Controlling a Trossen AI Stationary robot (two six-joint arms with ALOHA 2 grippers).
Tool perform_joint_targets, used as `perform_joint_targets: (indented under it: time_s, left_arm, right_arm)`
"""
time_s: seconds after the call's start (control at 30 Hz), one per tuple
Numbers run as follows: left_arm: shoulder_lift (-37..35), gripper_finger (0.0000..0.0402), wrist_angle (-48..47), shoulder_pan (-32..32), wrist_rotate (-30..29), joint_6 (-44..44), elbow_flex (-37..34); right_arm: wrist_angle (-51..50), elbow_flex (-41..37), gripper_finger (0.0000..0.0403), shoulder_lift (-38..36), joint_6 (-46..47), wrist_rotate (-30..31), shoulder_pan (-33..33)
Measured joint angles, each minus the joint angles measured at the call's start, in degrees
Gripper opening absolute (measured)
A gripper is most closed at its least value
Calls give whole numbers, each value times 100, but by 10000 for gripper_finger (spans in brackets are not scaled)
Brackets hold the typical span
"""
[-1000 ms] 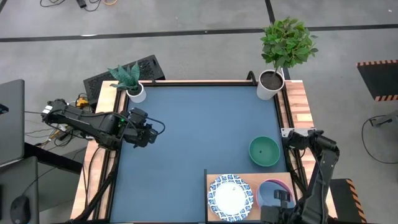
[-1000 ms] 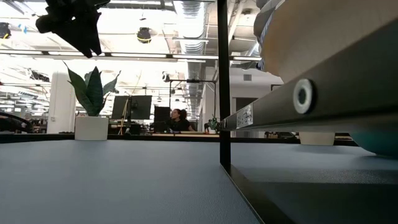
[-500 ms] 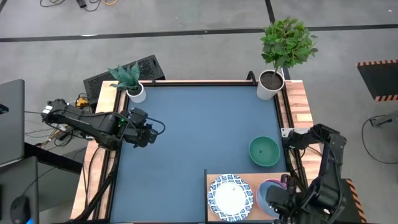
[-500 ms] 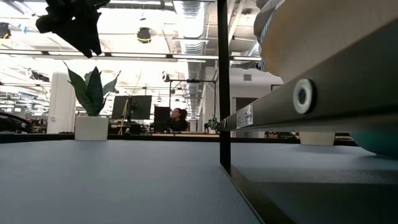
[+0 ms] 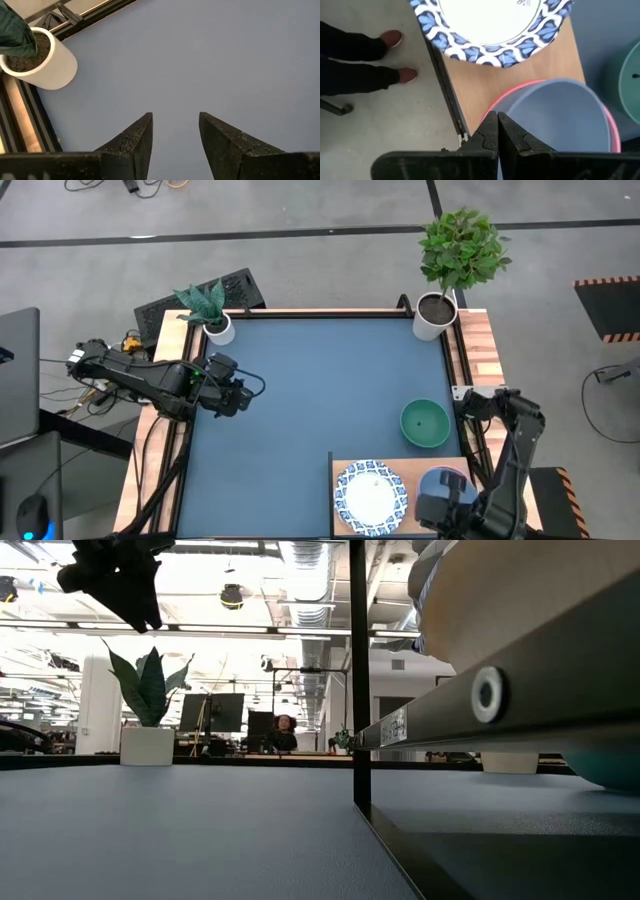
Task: Place and stack bowls onto a shelf
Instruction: Stack the blue bowl on the pink bowl on the shelf
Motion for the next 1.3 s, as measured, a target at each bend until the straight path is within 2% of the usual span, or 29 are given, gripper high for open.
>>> perform_joint_targets:
  time_s: [0.3, 0.5, 0.9, 1.13, 1.3]
  left_arm:
    - [0, 147, -26, 0, -4, 186, 0]
    - [0, 147, -49, 0, -52, 249, 0]
    - [0, 147, -50, 46, -153, 295, 0]
    - [-1, 147, -48, 201, -170, 296, 0]
    - [-2, 147, -48, 254, -186, 357, 0]
  right_arm:
    - [-3, 2, 20, -164, 194, 15, -43]
    - [-2, 7, 17, -269, 868, -1, 235]
    - [-1, -4, 17, 214, 2096, -151, 711]
    - [-2, 76, 17, 206, 1997, 113, 660]
    - [0, 50, 17, 204, 2056, 11, 689]
